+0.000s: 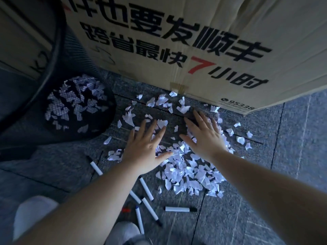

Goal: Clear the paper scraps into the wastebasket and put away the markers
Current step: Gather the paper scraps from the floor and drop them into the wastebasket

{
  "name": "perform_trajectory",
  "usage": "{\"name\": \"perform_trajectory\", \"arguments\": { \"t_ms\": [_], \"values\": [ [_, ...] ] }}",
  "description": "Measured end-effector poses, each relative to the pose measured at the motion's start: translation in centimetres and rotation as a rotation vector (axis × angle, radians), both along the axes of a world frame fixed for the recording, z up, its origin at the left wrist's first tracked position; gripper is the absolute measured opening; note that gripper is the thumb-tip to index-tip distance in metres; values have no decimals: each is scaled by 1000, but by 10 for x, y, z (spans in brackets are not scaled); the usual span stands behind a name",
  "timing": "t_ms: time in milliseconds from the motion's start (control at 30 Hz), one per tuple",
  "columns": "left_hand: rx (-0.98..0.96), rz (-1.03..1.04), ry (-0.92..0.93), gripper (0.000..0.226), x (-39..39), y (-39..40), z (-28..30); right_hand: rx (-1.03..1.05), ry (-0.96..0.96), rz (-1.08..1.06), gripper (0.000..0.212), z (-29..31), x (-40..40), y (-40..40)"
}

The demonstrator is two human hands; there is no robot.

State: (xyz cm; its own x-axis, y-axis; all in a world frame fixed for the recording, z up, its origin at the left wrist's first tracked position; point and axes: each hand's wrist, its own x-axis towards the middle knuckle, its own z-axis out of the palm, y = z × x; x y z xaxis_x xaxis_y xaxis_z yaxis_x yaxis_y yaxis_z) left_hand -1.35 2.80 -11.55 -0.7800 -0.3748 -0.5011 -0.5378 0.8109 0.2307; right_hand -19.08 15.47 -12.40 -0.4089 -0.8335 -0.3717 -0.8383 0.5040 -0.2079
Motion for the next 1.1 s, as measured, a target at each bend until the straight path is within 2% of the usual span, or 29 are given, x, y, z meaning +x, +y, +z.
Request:
{"name": "perform_trajectory", "arguments": {
  "t_ms": [233,367,467,533,600,767,867,967,1100],
  "values": [
    [5,-76,33,101,2,31,-8,-13,28,58,64,-5,28,19],
    [-17,-95,65,100,2,41,-12,-2,53,15,58,-7,35,22],
    [-64,-49,156,81,1,48,-13,-6,108,22,52,-4,34,18],
    [-119,-37,236,63,-1,46,-16,-79,148,58,47,-5,32,16],
    [-155,-30,273,55,-1,41,-16,-148,166,85,41,-8,30,14],
    [-148,-66,247,25,-4,25,-9,-191,198,125,36,-14,27,3],
    [-113,-60,145,20,-6,15,-3,-216,180,129,39,-11,20,-6],
    [-102,9,67,20,-7,6,4,-186,81,68,32,-5,18,-11],
    [-58,88,33,20,-8,-8,26,-168,-33,-17,30,7,15,-12]
  ]
}}
